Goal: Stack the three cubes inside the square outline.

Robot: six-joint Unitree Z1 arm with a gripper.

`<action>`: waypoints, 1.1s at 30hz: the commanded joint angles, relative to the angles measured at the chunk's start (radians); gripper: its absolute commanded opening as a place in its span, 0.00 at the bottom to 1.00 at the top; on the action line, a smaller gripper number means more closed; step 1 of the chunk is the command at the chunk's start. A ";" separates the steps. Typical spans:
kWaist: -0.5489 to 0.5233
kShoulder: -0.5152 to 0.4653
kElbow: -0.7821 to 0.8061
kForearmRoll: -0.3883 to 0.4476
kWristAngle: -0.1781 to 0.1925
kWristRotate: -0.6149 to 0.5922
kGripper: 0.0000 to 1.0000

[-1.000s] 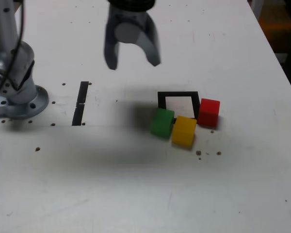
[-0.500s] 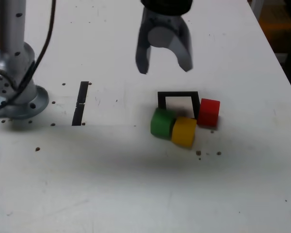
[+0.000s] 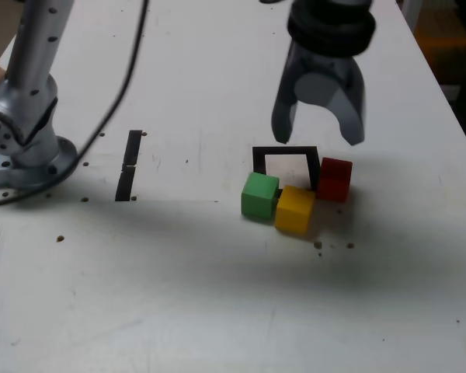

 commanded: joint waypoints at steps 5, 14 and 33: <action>0.000 0.059 -0.074 0.030 0.023 0.020 0.77; 0.004 0.127 -0.120 0.030 0.031 0.032 0.77; 0.012 0.195 -0.117 -0.009 0.033 0.042 0.77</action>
